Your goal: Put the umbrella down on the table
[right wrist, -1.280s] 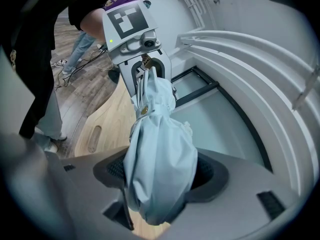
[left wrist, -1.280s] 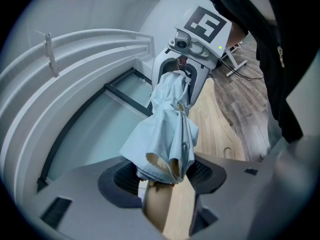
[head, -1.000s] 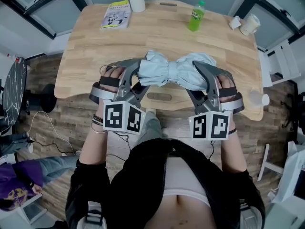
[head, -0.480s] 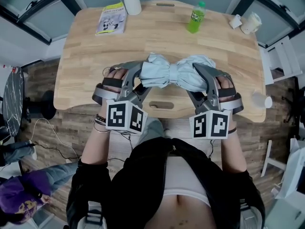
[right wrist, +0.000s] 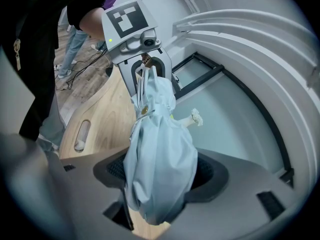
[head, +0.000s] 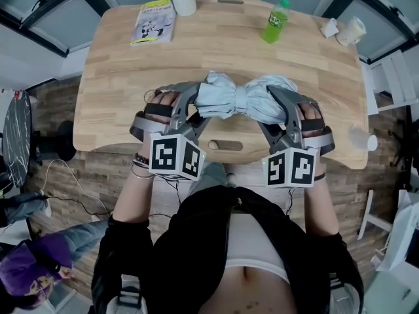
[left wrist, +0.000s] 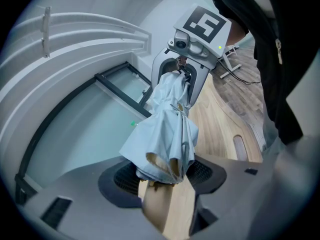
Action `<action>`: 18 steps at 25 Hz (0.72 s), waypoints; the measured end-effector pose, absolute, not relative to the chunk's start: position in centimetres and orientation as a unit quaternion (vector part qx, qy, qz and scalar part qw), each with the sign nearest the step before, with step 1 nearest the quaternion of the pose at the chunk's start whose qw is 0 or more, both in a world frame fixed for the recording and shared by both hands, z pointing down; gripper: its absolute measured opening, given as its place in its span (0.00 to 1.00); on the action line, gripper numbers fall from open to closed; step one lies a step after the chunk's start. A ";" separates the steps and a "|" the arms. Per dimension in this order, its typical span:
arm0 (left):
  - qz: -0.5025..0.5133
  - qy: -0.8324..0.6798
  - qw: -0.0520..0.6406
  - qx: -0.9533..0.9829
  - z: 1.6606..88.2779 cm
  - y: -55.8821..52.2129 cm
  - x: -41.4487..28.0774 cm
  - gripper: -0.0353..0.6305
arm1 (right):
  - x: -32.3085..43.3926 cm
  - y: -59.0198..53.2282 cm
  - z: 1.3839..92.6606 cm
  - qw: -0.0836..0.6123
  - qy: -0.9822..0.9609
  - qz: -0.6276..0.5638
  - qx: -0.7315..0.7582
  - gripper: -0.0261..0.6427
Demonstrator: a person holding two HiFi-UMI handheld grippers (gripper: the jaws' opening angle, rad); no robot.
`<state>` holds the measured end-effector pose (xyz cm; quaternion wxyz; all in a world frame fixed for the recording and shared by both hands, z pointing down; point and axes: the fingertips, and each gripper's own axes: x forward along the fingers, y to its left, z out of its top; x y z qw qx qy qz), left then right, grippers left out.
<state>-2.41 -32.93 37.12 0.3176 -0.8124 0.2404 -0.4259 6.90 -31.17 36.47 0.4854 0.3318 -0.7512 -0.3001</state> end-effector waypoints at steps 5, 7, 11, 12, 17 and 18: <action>-0.431 0.236 0.308 -0.815 38.3 -33.3 -2.4 0.44 | 6.9 -31.6 37.6 0.490 -0.755 -0.290 0.326 0.52; -0.433 0.234 0.304 -0.816 38.7 -33.4 -2.4 0.44 | 6.9 -31.6 38.0 0.491 -0.756 -0.287 0.325 0.52; -0.437 0.230 0.298 -0.817 39.5 -33.5 -2.4 0.44 | 6.9 -31.8 38.9 0.492 -0.760 -0.278 0.321 0.52; -0.438 0.228 0.296 -0.818 39.7 -33.5 -2.5 0.44 | 6.8 -31.8 39.1 0.492 -0.761 -0.276 0.320 0.52; -0.442 0.223 0.290 -0.819 40.6 -33.9 -2.6 0.44 | 6.7 -32.2 39.9 0.494 -0.765 -0.267 0.316 0.52; -0.442 0.223 0.289 -0.819 40.7 -34.0 -2.6 0.44 | 6.7 -32.3 40.1 0.494 -0.766 -0.266 0.315 0.52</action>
